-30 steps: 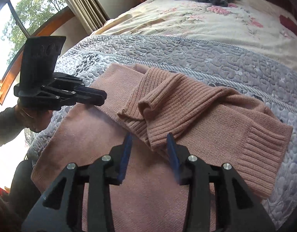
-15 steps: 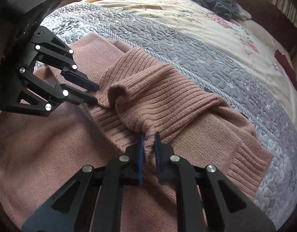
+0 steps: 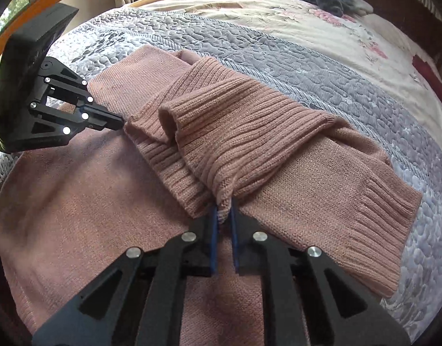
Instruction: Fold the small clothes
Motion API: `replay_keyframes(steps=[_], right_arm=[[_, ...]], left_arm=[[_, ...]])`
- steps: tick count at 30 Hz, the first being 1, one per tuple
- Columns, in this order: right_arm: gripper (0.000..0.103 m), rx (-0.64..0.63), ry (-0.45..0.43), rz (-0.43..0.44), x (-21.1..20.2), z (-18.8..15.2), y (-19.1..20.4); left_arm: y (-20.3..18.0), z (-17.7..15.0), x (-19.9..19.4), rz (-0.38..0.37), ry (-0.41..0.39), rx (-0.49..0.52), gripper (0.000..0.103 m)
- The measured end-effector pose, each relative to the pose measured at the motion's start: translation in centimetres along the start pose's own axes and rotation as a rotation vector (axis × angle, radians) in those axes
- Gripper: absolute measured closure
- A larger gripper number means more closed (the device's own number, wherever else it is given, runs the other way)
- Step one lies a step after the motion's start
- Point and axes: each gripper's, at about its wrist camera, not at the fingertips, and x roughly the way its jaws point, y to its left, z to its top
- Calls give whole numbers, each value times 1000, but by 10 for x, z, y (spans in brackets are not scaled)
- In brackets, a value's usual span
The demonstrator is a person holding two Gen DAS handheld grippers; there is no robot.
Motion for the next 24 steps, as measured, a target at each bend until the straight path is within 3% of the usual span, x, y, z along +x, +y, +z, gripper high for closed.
replay_keyframes(steps=[4, 10, 15, 18, 22, 24], right_arm=[[87, 18, -12, 39, -15, 1, 0], [83, 148, -140, 131, -40, 24, -14], [82, 194, -100, 149, -5, 35, -24], [82, 200, -46, 142, 14, 23, -29], [82, 223, -48, 157, 5, 11, -32], [77, 248, -46, 171, -7, 5, -32]], left_arm=[[-1, 1, -13, -9, -27, -6, 103], [-8, 22, -39, -4, -107, 22, 99], [-17, 42, -21, 20, -114, 64, 95], [-13, 43, 8, 17, -49, 50, 89], [-7, 36, 16, 21, -38, 16, 82], [-5, 34, 9, 13, -26, -9, 82]])
